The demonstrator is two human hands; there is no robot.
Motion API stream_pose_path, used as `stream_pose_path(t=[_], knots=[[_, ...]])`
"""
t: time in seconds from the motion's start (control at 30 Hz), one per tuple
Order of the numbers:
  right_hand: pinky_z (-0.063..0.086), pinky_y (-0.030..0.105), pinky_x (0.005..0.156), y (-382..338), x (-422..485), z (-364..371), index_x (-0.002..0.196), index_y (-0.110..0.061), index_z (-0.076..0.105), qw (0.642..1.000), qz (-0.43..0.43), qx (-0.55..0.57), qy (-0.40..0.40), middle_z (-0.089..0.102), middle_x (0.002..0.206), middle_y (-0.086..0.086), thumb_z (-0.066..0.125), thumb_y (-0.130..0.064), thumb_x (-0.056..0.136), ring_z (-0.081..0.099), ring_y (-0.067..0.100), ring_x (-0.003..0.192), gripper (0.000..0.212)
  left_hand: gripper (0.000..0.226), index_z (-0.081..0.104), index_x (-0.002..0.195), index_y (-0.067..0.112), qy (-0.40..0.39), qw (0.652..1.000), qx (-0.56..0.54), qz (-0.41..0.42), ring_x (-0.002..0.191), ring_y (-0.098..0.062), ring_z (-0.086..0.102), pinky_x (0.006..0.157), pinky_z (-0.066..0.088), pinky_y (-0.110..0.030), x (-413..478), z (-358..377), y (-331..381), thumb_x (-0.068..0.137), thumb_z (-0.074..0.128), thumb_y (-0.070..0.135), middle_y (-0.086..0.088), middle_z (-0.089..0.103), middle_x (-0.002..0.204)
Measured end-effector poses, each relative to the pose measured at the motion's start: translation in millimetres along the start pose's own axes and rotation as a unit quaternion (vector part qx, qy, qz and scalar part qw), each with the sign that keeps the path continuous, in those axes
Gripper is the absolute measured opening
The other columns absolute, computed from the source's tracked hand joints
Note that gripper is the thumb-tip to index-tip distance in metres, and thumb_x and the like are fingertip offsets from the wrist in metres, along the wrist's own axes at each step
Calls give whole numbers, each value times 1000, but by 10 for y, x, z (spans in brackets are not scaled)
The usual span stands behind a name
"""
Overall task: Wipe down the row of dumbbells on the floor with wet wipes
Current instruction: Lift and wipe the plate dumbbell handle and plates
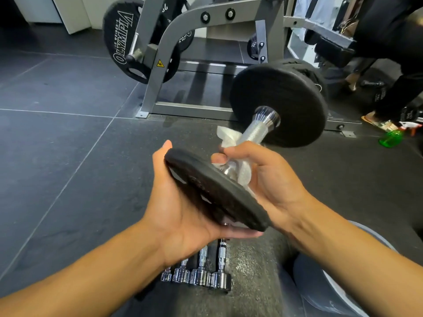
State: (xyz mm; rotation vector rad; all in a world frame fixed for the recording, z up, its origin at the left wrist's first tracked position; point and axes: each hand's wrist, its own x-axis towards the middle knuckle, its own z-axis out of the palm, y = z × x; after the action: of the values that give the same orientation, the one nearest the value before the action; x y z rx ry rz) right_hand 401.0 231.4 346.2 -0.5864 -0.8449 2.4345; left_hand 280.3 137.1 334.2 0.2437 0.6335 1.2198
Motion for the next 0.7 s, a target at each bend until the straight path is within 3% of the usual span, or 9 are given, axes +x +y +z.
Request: stream_pose_path(t=[0.13, 0.23, 0.3, 0.4, 0.47, 0.53, 0.6, 0.67, 0.7], knots=[[49, 37, 87, -86, -98, 28, 118, -7, 44, 993, 83, -57, -56, 54, 100, 15, 49, -12, 93, 54, 25, 89, 25, 59, 74, 96, 27, 85, 969, 134, 188, 94, -28, 71, 90, 53, -66, 2, 93, -55, 78, 56, 80, -6, 74, 91], [45, 35, 99, -32, -98, 34, 122, -6, 43, 997, 58, -5, -59, 47, 114, 23, 48, -11, 86, 55, 27, 97, 37, 75, 43, 117, 38, 142, 886, 279, 340, 85, -9, 65, 87, 59, -41, 1, 26, -160, 58, 84, 60, 13, 67, 90], [41, 40, 109, -11, -83, 42, 123, -7, 43, 998, 31, 6, -50, 38, 119, 25, 48, -12, 83, 52, 35, 106, 41, 93, 34, 120, 35, 164, 761, 460, 427, 101, -7, 62, 85, 55, -22, 9, -69, -233, 47, 89, 53, 9, 57, 123], [39, 43, 114, 2, -82, 54, 121, -8, 43, 997, 21, 48, -63, 38, 115, 24, 50, -15, 80, 49, 38, 105, 42, 98, 40, 117, 17, 157, 496, 641, 564, 134, -30, 39, 106, 42, -26, 61, -177, -264, 45, 94, 56, -28, 35, 132], [42, 37, 100, 19, -76, 70, 115, -10, 41, 996, 16, 70, -57, 44, 98, 18, 49, -16, 80, 52, 30, 91, 37, 89, 43, 112, 16, 138, 429, 670, 590, 138, -40, 32, 109, 41, -39, 72, -189, -225, 50, 93, 57, -31, 32, 130], [34, 39, 109, 38, -61, 72, 124, -11, 38, 994, 13, 86, -61, 41, 106, 18, 49, -18, 79, 44, 33, 101, 47, 89, 42, 117, 17, 149, 481, 657, 561, 136, -26, 36, 105, 40, -23, 49, -162, -175, 51, 90, 53, -24, 31, 132], [37, 40, 107, 57, -38, 69, 128, -9, 40, 996, 3, 78, -49, 42, 108, 19, 53, -19, 75, 51, 33, 95, 56, 86, 38, 121, 28, 167, 659, 551, 484, 122, -12, 53, 94, 44, -11, 1, -53, -136, 51, 84, 48, -7, 39, 132], [48, 38, 89, 55, -35, 66, 121, -9, 42, 996, -12, 78, -50, 47, 96, 18, 53, -20, 73, 59, 29, 80, 50, 79, 40, 119, 32, 147, 842, 350, 384, 101, -9, 66, 87, 51, -22, -8, 31, -76, 54, 81, 48, 11, 62, 110], [51, 38, 82, 46, -44, 70, 116, -10, 41, 994, -12, 86, -59, 47, 92, 16, 53, -21, 74, 58, 29, 77, 45, 74, 47, 116, 28, 133, 904, 254, 317, 92, -15, 69, 86, 54, -35, 4, 37, -44, 56, 82, 53, 7, 69, 95]])
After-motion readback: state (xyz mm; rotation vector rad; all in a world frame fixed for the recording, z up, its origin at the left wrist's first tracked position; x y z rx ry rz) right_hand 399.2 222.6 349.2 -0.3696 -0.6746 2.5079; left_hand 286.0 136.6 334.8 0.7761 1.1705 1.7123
